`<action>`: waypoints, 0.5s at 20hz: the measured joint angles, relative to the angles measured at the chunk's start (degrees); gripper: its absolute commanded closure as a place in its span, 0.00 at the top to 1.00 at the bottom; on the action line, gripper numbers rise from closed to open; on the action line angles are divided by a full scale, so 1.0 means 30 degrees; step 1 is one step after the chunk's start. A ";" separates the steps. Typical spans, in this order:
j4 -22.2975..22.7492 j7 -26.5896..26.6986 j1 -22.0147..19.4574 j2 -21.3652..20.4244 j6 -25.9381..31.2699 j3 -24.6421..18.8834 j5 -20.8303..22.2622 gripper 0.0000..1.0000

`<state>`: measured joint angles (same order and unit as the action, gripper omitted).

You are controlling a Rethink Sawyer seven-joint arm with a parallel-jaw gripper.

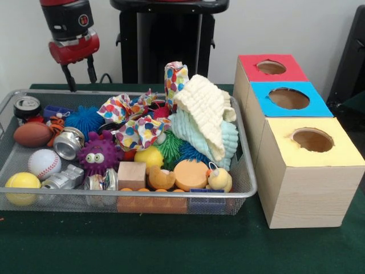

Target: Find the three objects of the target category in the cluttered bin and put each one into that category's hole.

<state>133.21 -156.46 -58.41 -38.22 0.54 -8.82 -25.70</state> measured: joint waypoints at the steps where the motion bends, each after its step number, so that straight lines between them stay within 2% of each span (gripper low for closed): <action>1: -0.0022 0.0000 0.0124 0.0006 0.0153 0.0229 0.0204 1.00; 10: -0.0885 0.0000 0.0624 0.0006 0.1700 0.1805 0.1636 1.00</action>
<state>130.55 -156.46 -56.53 -38.21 5.64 -3.41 -20.80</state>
